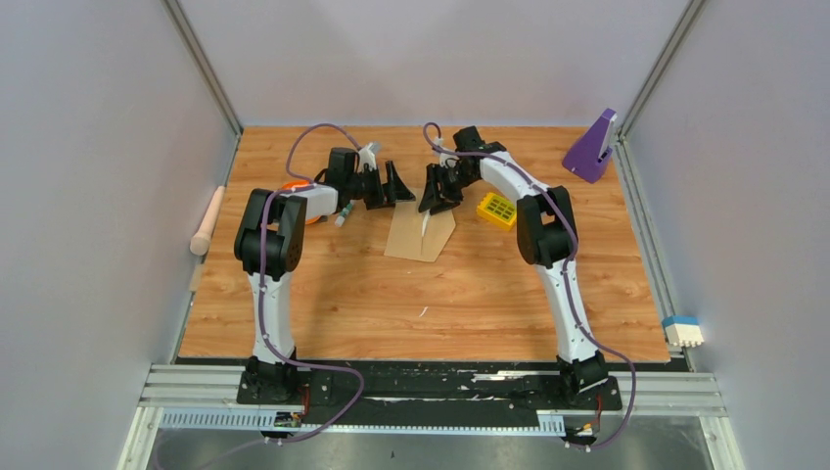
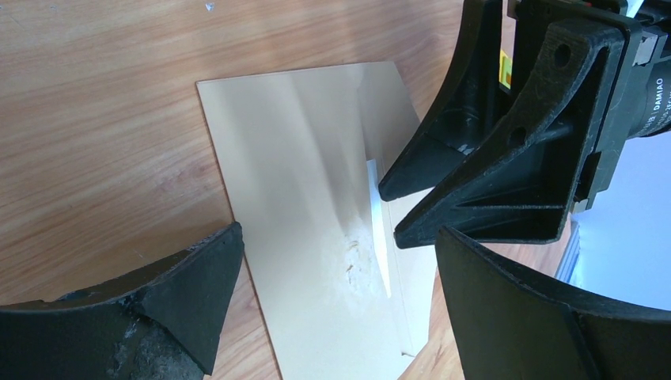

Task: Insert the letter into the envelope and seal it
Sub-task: Place the letter in the envelope.

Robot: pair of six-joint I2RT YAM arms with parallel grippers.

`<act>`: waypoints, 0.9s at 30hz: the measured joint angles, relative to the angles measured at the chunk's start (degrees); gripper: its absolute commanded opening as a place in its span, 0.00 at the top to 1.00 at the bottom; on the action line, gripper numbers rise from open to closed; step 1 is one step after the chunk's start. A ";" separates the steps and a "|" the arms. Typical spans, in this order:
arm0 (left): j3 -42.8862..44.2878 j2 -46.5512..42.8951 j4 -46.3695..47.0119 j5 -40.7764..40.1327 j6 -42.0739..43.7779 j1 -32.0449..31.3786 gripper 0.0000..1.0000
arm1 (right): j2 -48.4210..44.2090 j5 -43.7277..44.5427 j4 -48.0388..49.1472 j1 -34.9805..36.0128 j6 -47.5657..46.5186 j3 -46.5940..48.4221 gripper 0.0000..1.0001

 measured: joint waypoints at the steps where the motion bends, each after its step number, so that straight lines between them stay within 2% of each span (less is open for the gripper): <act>1: -0.02 0.00 0.00 0.07 -0.02 0.00 0.00 | 0.00 0.17 0.00 -0.02 -0.02 0.00 0.56; 27: -0.44 0.00 0.59 0.55 -1.03 0.00 0.00 | 0.09 1.57 0.85 0.74 -0.20 0.02 0.56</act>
